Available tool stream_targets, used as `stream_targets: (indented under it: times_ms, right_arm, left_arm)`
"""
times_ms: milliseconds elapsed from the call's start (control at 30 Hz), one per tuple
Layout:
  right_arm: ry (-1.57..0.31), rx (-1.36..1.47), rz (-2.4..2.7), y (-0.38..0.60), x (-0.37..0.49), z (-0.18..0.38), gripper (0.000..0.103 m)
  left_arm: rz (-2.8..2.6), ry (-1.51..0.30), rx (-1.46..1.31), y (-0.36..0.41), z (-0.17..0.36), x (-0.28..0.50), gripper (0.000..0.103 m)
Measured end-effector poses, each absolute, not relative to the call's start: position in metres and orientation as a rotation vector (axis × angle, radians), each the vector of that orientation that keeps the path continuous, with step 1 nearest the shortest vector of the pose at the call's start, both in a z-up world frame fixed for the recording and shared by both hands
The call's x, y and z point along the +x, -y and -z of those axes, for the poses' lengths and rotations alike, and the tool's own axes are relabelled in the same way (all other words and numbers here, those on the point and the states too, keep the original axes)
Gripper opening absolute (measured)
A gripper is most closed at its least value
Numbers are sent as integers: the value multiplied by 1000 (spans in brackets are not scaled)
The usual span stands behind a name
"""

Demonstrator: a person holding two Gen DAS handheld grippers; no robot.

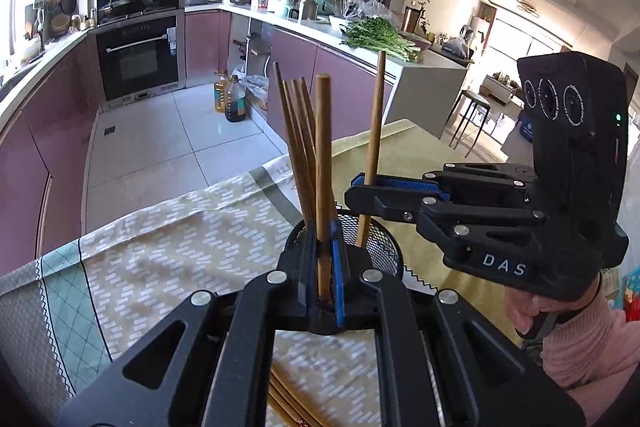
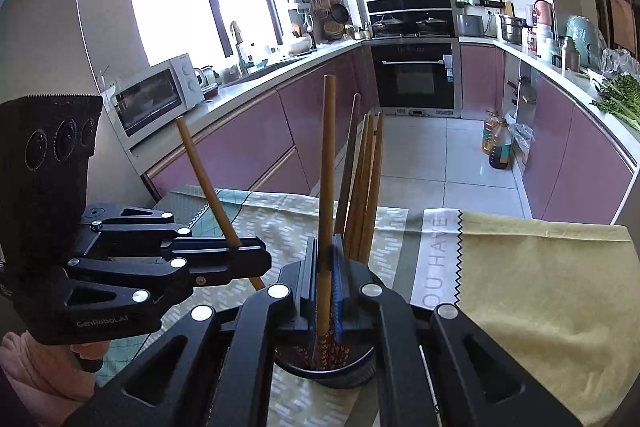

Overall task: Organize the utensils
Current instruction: 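Carry the upright chopsticks over the mesh cup and lower them in, then open the right gripper to release the chopsticks into the cup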

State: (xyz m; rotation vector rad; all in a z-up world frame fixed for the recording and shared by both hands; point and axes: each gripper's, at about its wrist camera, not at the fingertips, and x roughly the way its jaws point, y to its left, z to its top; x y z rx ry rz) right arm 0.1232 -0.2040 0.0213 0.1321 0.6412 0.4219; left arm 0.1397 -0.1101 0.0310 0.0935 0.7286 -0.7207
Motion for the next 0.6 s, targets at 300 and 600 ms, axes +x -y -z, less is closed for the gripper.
stream_targets:
  times_ms: [300,600]
  right_arm:
    - [-661,158,-391,208,136,-17,6]
    - [-662,147,-356,206,132,-12,8]
  left_arm:
    - [715,-770,57,112,-24,169,8]
    - [685,-755,22,100,-15,160,13]
